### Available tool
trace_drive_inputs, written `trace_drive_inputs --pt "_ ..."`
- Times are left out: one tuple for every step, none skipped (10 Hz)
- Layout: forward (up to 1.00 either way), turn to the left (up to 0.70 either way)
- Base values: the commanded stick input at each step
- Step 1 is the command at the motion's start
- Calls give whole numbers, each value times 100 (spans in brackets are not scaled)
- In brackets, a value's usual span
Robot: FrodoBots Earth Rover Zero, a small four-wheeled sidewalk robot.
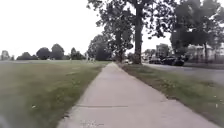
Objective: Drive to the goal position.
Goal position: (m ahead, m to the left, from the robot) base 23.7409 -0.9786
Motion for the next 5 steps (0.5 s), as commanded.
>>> trace_drive_inputs --pt "70 -35" --pt "70 0" --pt "70 0" --pt "70 0" --pt "70 0"
